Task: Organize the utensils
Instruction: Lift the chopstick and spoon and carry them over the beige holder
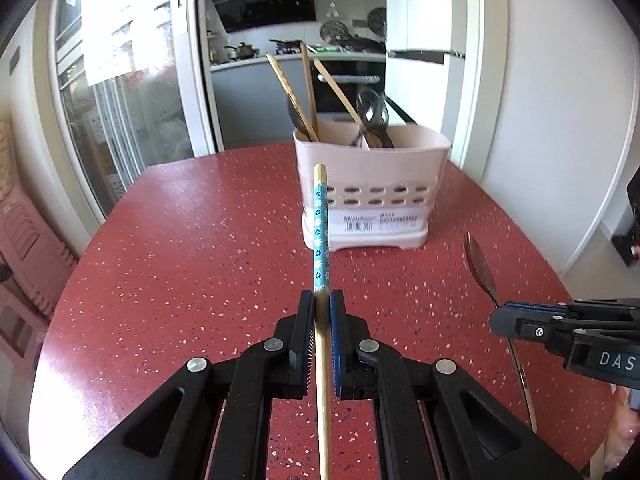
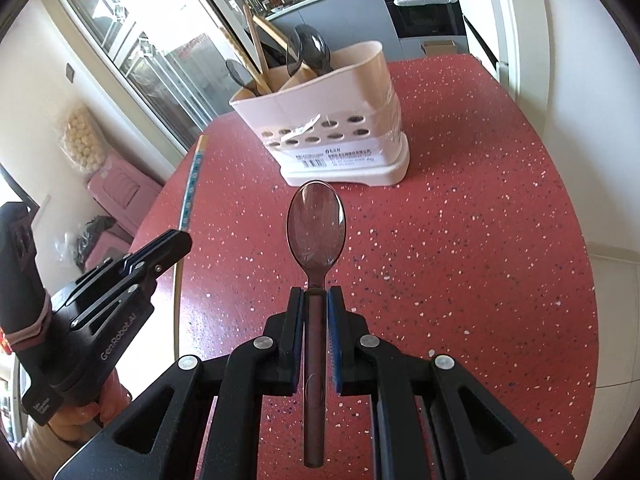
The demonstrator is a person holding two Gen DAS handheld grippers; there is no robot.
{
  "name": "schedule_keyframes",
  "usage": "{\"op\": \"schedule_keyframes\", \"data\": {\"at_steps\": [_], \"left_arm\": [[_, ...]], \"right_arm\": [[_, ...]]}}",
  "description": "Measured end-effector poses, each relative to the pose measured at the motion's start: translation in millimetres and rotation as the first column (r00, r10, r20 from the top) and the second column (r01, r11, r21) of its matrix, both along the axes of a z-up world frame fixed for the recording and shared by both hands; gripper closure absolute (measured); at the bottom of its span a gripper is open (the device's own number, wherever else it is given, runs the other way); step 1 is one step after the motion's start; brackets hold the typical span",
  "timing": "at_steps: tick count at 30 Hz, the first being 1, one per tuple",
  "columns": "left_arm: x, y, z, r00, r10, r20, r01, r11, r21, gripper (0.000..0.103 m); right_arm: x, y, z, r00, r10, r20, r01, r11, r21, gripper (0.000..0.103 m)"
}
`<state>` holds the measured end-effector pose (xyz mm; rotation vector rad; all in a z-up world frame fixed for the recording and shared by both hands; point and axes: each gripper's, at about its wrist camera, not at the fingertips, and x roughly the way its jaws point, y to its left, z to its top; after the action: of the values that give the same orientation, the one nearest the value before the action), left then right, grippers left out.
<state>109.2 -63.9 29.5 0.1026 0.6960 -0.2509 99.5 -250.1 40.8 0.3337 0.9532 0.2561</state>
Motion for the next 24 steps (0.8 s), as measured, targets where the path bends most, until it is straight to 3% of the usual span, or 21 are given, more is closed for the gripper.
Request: {"op": "schedule_keyframes", "data": {"at_steps": [10,24], "left_arm": [[17.7,14.9,40.2,0.994,0.067,0.089,-0.055,0.99,-0.127,0.066],[121.8,14.1,105.9,0.971,0.142,0.193,-0.075,0.945,-0.317,0.066]], "right_arm": [[11.7,-13.3,38.6,0.993,-0.009,0.114,0.009,1.0,0.0,0.09],[85.1,-26.4,99.2,0.95,-0.021,0.312,0.023,1.0,-0.003,0.09]]}}
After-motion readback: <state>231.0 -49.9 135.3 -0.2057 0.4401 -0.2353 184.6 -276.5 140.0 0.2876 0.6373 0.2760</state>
